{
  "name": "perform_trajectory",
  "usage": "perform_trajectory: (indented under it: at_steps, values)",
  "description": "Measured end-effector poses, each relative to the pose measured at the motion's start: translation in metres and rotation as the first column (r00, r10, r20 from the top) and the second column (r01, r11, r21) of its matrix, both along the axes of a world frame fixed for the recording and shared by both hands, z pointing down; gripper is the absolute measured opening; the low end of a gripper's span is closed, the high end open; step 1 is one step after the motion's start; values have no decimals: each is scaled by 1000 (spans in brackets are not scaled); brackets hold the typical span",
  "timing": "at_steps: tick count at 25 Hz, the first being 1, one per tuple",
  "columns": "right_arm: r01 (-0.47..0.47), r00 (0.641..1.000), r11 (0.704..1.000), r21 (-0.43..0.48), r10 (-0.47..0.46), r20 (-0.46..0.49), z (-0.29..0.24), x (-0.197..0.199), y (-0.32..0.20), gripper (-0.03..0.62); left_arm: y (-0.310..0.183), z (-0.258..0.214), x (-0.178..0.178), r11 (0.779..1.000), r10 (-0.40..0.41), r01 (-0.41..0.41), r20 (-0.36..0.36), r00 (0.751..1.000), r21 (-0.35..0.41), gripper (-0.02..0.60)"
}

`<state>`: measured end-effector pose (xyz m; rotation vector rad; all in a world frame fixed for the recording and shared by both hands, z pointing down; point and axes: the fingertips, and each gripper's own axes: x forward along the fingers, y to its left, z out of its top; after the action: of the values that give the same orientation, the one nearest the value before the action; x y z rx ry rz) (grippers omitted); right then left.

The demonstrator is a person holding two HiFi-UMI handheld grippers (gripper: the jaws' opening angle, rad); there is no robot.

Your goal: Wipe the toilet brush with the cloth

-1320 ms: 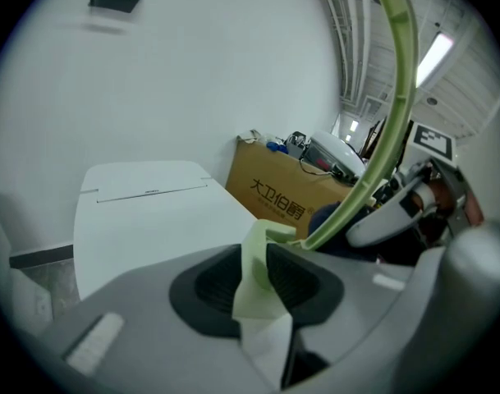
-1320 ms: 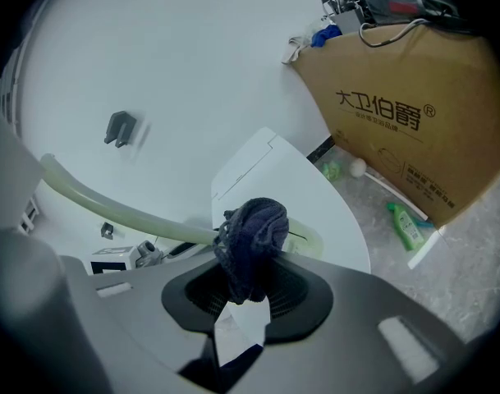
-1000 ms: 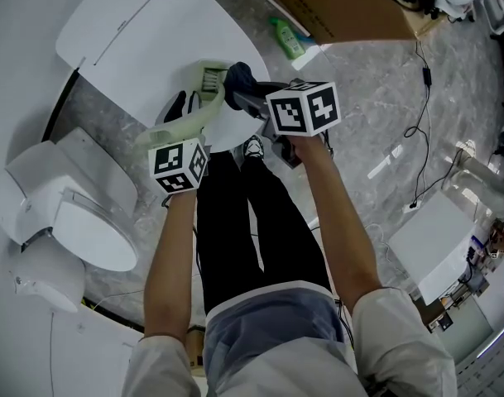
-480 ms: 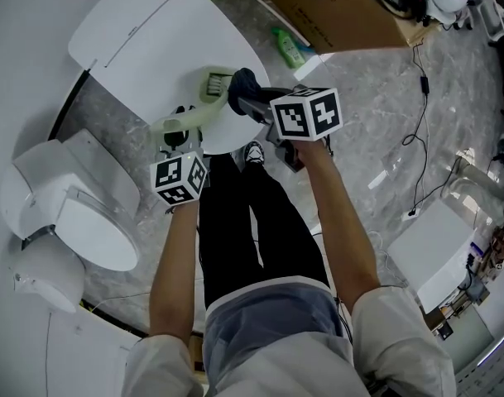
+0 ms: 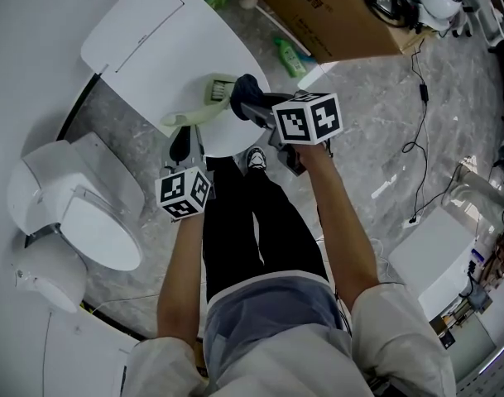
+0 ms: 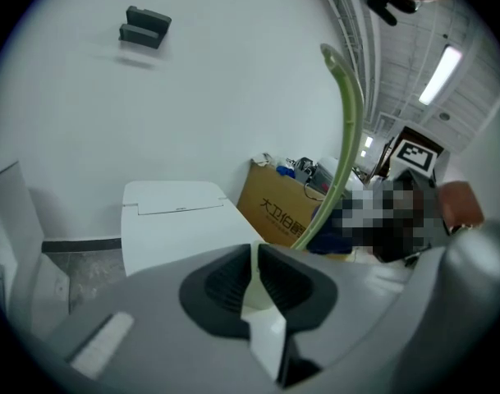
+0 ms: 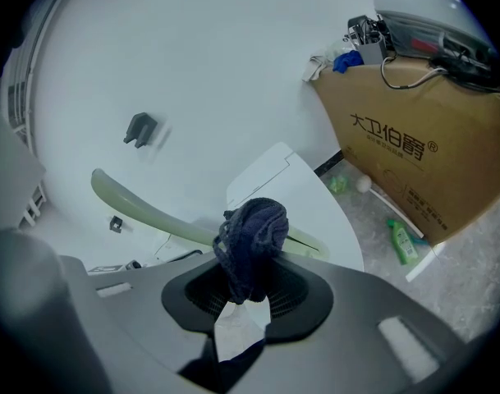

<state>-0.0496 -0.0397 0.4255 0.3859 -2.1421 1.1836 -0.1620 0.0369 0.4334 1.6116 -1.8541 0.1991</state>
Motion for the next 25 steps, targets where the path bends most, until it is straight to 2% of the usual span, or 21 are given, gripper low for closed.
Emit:
perform_trajectory:
  at_steps: [25]
  values:
    - [-18,997,1000,-19,20,73,-66,-1,8,89,17,-93,13,995,-55,59,-46,997,76,0]
